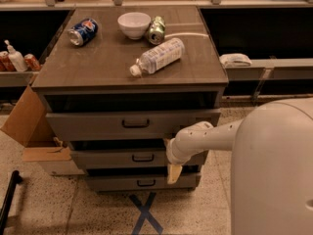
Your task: Open middle drawer
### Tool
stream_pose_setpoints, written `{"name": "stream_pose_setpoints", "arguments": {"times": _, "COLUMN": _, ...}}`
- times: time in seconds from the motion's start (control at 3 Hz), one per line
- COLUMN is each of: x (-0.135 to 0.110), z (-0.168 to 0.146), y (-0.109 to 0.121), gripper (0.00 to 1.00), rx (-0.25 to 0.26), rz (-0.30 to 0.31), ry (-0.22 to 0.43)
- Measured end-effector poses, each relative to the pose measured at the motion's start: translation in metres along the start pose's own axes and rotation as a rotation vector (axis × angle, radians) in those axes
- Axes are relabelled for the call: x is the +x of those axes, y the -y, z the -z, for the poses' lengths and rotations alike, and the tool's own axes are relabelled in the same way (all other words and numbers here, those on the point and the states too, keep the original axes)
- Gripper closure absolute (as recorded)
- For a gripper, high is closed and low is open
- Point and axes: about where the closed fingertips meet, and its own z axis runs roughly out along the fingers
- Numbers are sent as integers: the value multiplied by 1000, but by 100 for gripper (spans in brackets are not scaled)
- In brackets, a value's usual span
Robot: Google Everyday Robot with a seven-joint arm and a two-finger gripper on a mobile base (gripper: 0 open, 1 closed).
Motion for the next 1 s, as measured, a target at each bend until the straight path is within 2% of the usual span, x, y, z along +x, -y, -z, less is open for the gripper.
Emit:
{"name": "stream_pose_setpoints", "arguments": {"times": 0.67, "x": -21, "z": -6, "y": 11, "gripper": 0, "rx": -58, "rz": -7, "ry": 47}}
{"name": "stream_pose_setpoints", "arguments": {"times": 1.0, "x": -15, "z": -30, "y": 3, "gripper": 0, "rx": -108, "rz": -29, "ry": 64}}
